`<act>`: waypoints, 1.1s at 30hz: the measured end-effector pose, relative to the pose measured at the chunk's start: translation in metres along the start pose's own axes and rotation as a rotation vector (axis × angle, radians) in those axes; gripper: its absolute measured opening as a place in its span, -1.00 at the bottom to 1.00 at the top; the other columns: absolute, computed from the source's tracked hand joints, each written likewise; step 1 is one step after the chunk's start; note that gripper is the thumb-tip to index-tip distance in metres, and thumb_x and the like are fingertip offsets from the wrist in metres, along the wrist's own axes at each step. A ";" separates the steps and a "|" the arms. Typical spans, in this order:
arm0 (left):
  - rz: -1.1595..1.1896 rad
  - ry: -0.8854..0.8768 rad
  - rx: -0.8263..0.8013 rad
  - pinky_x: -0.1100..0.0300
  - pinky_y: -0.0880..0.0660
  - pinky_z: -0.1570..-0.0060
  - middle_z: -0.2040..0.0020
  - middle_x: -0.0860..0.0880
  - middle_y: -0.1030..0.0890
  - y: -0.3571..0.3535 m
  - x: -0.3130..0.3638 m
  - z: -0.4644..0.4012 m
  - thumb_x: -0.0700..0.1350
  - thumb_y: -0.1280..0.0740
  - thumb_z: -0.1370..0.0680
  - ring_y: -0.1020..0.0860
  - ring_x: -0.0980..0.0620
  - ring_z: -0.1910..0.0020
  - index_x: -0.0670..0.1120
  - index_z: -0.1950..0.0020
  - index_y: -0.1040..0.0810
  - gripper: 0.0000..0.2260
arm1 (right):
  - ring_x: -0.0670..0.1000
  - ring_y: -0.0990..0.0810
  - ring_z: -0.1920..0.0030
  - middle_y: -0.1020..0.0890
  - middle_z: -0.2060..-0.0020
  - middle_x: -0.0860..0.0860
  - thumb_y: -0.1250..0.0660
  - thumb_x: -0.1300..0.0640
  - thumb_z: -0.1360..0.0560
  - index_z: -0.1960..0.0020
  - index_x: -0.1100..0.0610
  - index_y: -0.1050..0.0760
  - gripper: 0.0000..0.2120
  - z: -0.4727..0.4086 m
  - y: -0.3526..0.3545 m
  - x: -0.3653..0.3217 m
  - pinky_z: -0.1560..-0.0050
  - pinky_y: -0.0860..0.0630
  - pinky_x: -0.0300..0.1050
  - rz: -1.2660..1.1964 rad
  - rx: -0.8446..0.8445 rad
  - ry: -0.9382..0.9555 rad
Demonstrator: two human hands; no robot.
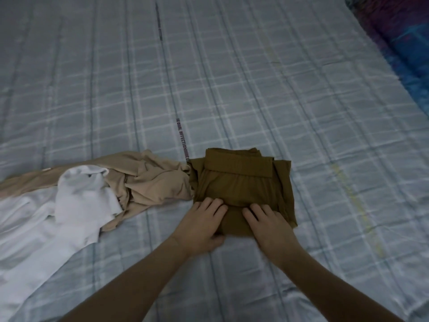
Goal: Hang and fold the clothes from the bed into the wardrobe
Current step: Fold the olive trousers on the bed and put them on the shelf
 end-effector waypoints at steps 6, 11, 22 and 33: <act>-0.142 0.038 -0.106 0.04 -0.46 0.22 0.02 -0.11 -0.57 0.045 -0.007 -0.004 -0.26 -0.28 -0.54 -0.53 -0.13 0.01 -0.12 -0.08 -0.49 -0.86 | 0.12 -0.47 -0.15 -0.48 -0.16 0.10 -0.12 0.29 -0.55 -0.42 0.16 -0.23 -0.56 0.000 0.040 0.002 0.07 -0.43 -0.03 0.018 -0.166 -0.014; -0.170 0.086 -0.080 0.03 -0.45 0.21 -0.01 -0.09 -0.59 0.145 -0.019 0.007 -0.22 -0.21 -0.57 -0.58 -0.14 0.00 -0.07 -0.15 -0.39 -0.83 | 0.13 -0.52 -0.11 -0.48 -0.13 0.08 -0.15 0.24 -0.56 -0.28 0.14 -0.31 -0.71 0.003 0.140 -0.009 0.15 -0.38 -0.04 0.000 -0.113 0.059; 0.012 0.210 -0.013 0.13 -0.39 0.21 0.30 0.16 -0.44 0.399 -0.032 0.121 -0.03 -0.28 -0.59 -0.40 0.15 0.23 0.06 0.14 -0.44 -0.89 | 0.01 -0.54 0.00 -0.51 -0.04 -0.06 -0.12 0.23 -0.56 -0.08 -0.06 -0.34 -0.79 0.003 0.385 -0.078 0.03 -0.50 -0.04 -0.018 0.050 0.257; -0.129 0.536 0.129 0.13 -0.37 0.22 0.19 0.10 -0.54 0.526 -0.046 0.393 0.01 -0.28 -0.60 -0.39 0.17 0.22 0.05 0.05 -0.52 -0.92 | -0.04 -0.54 -0.05 -0.52 -0.05 -0.11 -0.15 0.13 -0.60 -0.14 -0.13 -0.36 -0.81 0.034 0.502 -0.326 0.01 -0.48 -0.14 0.023 0.212 0.729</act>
Point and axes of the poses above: each hand's wrist, its own z-axis away from the middle knuckle, its own y-axis out of the back of the hand, x = y × z, the point moved 10 cm from there along -z, towards the middle knuckle
